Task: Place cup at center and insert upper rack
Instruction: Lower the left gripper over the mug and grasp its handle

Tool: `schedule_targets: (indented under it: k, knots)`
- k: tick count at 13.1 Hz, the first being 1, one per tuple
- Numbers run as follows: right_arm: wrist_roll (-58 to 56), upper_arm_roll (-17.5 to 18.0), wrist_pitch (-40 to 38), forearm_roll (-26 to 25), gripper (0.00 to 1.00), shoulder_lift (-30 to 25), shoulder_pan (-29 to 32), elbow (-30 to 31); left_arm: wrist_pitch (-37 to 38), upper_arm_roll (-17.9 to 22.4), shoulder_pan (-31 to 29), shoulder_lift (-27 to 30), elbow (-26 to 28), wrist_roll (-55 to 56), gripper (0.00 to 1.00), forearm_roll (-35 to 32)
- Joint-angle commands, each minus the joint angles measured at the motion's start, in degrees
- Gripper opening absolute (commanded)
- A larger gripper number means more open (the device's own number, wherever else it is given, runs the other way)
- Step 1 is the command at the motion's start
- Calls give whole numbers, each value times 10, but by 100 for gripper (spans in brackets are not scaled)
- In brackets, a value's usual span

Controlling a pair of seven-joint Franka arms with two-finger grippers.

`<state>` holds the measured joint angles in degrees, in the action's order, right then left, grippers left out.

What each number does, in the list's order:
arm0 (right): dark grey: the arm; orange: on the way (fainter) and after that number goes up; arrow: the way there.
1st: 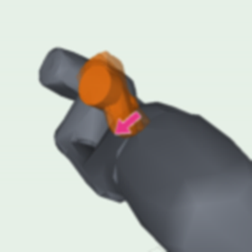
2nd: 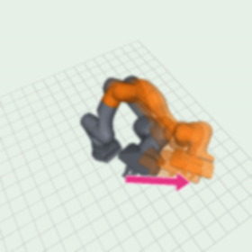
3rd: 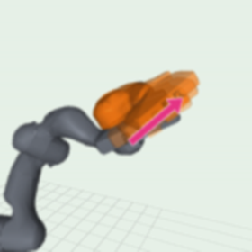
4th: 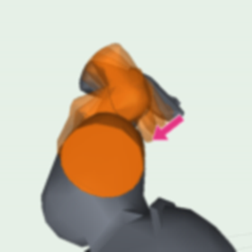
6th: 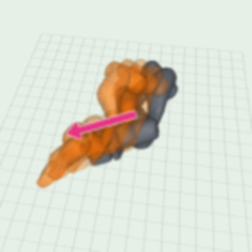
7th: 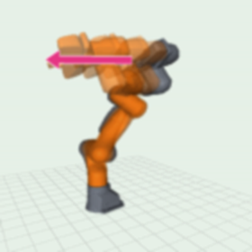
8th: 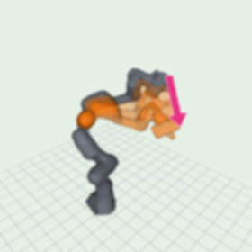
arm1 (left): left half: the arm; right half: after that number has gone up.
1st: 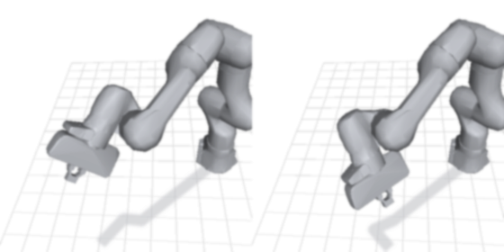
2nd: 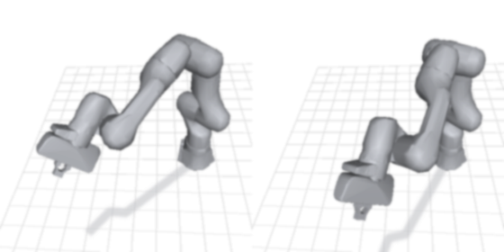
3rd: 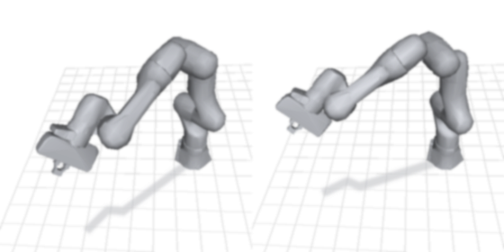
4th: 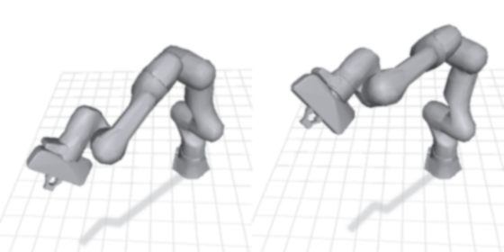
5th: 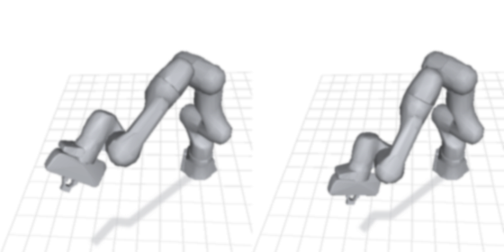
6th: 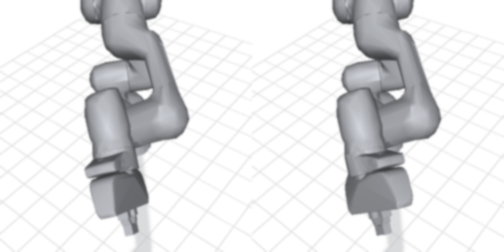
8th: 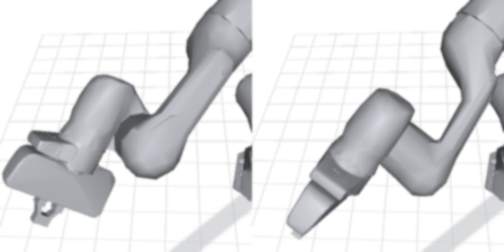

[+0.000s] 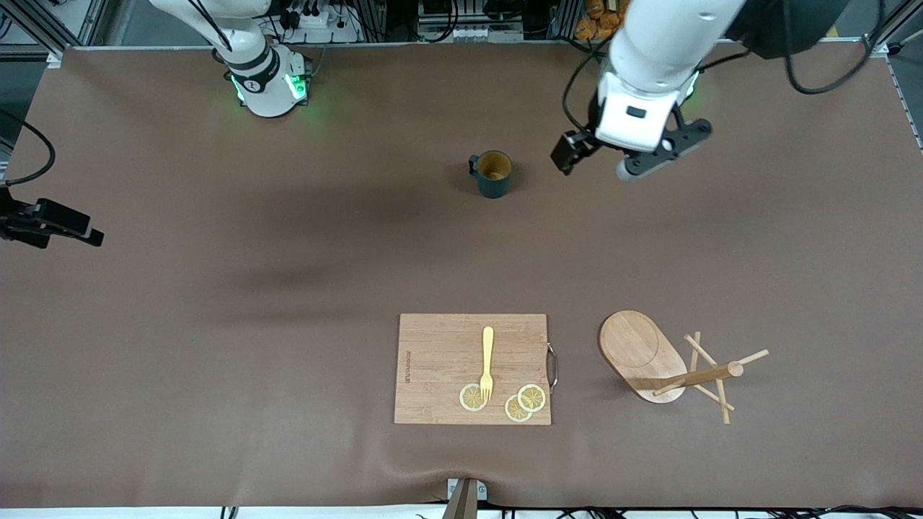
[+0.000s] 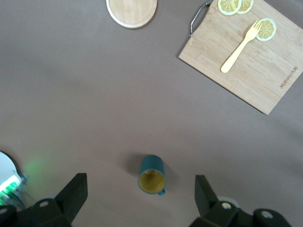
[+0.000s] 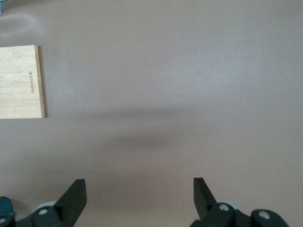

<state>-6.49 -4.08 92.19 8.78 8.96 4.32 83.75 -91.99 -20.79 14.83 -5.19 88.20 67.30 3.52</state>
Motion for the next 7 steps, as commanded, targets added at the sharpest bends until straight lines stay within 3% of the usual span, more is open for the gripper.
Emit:
schedule_targets:
  k: [1, 2, 5, 7]
  knots:
    - [-7, 1, 16, -32, 100, -5, -1, 8, -12, -3, 33, -17, -4, 87, 100, 2]
    - [-7, 2, 17, -54, 100, -5, -3, 8, -20, -2, 50, -26, -6, 129, 100, 2]
    - [-6, 4, 15, -54, 100, -4, -8, 12, -61, 7, 124, -58, -8, 243, 100, -12]
    - [-6, 5, 17, -56, 100, -4, -12, 14, -73, 10, 177, -83, -8, 291, 100, -60]
